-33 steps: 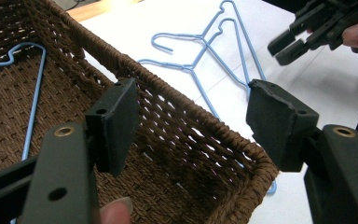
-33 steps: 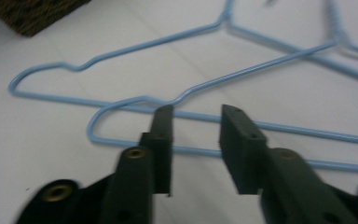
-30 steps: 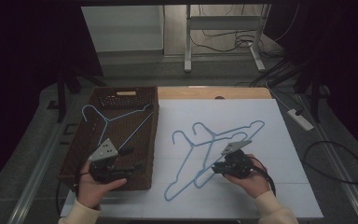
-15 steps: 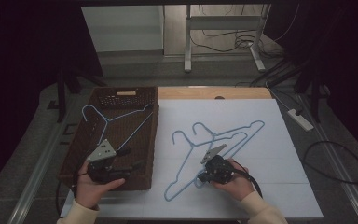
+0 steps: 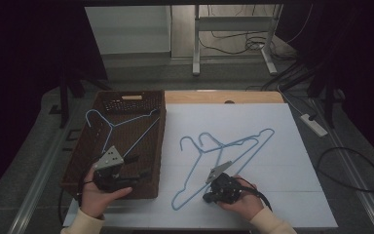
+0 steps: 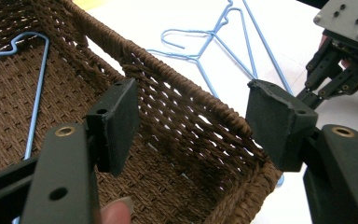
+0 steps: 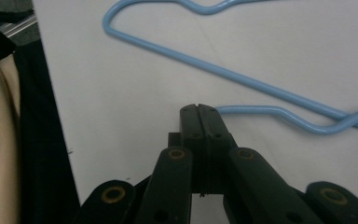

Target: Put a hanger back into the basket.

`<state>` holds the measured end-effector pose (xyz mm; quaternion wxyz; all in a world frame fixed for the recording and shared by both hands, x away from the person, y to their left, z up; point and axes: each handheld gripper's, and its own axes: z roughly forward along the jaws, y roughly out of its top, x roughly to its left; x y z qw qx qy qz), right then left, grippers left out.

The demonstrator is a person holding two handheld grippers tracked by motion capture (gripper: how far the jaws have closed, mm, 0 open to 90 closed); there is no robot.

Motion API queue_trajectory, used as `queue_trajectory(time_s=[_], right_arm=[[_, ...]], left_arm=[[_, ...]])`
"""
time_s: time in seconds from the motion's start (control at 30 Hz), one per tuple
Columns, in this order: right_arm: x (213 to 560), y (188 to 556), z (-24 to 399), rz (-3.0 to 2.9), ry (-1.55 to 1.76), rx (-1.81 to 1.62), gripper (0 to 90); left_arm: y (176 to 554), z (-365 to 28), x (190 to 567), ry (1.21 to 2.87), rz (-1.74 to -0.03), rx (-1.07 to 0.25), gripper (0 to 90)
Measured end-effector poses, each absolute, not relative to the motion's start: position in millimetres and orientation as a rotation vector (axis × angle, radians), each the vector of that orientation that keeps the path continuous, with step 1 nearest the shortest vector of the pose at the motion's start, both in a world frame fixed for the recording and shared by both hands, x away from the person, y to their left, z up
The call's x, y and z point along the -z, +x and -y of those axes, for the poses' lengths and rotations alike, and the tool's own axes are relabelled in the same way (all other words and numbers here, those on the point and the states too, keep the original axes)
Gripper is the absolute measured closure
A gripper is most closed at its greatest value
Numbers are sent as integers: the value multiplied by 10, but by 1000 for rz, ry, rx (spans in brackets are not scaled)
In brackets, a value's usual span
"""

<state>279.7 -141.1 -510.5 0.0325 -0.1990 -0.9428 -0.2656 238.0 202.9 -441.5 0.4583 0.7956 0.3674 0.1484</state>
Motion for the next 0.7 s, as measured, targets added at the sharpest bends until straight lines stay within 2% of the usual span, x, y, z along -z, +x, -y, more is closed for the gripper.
queue_trajectory(time_s=[0.37,0.53,0.7], right_arm=[[5124,2660,1284,2893,-524,820,899],[5127,2677,1296,2882,-535,830,899],[4966,2823,1399,2883,-623,968,899]], left_arm=[[2393,-2049,4431,1962,-909,-363,343],[2392,-2059,4434,1961,-911,-363,344],[2393,-2045,4435,1964,-910,-362,344]])
